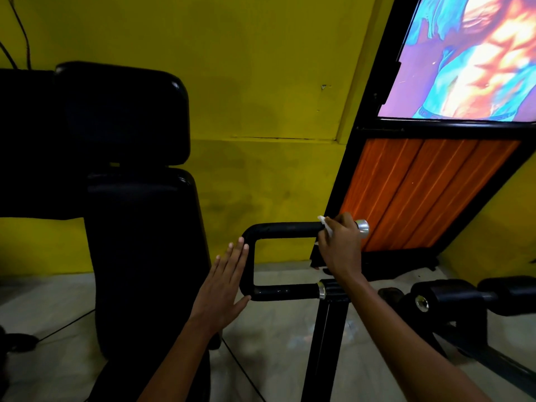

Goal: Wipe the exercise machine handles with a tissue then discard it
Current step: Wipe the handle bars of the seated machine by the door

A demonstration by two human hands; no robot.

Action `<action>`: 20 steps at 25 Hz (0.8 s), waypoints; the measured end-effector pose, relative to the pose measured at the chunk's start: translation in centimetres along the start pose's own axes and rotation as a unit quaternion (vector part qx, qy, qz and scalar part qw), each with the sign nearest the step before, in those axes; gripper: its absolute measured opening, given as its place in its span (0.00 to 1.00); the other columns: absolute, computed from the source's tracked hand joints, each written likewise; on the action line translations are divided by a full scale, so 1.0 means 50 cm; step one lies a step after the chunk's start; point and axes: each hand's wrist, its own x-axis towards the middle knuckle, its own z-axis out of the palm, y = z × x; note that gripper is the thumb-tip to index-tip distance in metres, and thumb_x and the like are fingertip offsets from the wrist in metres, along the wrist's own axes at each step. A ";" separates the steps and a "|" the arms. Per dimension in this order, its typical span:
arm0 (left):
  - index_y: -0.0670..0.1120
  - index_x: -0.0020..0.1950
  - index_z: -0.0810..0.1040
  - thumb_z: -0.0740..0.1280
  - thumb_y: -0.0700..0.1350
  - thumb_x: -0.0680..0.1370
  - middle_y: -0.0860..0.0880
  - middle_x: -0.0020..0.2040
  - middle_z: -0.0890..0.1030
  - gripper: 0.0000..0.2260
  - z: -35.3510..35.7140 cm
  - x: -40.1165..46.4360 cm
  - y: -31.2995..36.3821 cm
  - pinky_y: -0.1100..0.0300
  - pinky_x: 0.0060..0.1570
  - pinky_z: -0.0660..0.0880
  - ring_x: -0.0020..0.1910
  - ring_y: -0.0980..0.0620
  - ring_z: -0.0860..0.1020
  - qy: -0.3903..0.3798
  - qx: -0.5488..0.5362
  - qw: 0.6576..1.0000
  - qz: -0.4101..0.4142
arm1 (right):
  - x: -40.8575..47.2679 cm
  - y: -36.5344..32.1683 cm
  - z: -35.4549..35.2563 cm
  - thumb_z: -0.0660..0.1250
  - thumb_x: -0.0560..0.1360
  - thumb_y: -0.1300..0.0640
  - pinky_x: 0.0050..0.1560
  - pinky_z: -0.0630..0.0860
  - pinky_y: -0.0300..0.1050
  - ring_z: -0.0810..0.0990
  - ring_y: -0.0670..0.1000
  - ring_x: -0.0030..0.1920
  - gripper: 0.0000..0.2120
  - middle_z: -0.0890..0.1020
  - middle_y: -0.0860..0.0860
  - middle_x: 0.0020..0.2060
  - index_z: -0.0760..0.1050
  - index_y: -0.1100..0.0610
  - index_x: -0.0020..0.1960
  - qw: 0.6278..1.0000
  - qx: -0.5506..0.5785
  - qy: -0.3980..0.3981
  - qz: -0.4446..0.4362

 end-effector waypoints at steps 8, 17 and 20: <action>0.44 0.78 0.40 0.70 0.58 0.72 0.47 0.79 0.41 0.48 0.001 -0.002 0.006 0.51 0.74 0.52 0.78 0.48 0.44 0.007 -0.014 1.000 -0.002 | -0.026 -0.109 0.055 0.66 0.74 0.65 0.40 0.74 0.49 0.74 0.58 0.42 0.09 0.76 0.59 0.43 0.78 0.67 0.52 0.990 -0.034 -0.040 -0.130; 0.42 0.78 0.44 0.71 0.57 0.70 0.44 0.79 0.45 0.49 0.011 0.000 0.001 0.48 0.72 0.56 0.77 0.44 0.50 0.003 0.009 1.000 -0.008 | -0.044 -0.193 0.081 0.80 0.59 0.58 0.34 0.77 0.40 0.70 0.53 0.46 0.16 0.80 0.54 0.45 0.82 0.61 0.44 0.941 -0.099 -0.089 -0.311; 0.43 0.78 0.42 0.69 0.58 0.71 0.45 0.79 0.43 0.48 0.008 -0.002 -0.001 0.49 0.73 0.55 0.78 0.46 0.47 0.001 0.017 1.000 -0.006 | -0.033 -0.187 0.060 0.81 0.58 0.56 0.34 0.74 0.38 0.65 0.51 0.44 0.15 0.80 0.52 0.41 0.83 0.59 0.41 0.932 -0.135 -0.085 -0.326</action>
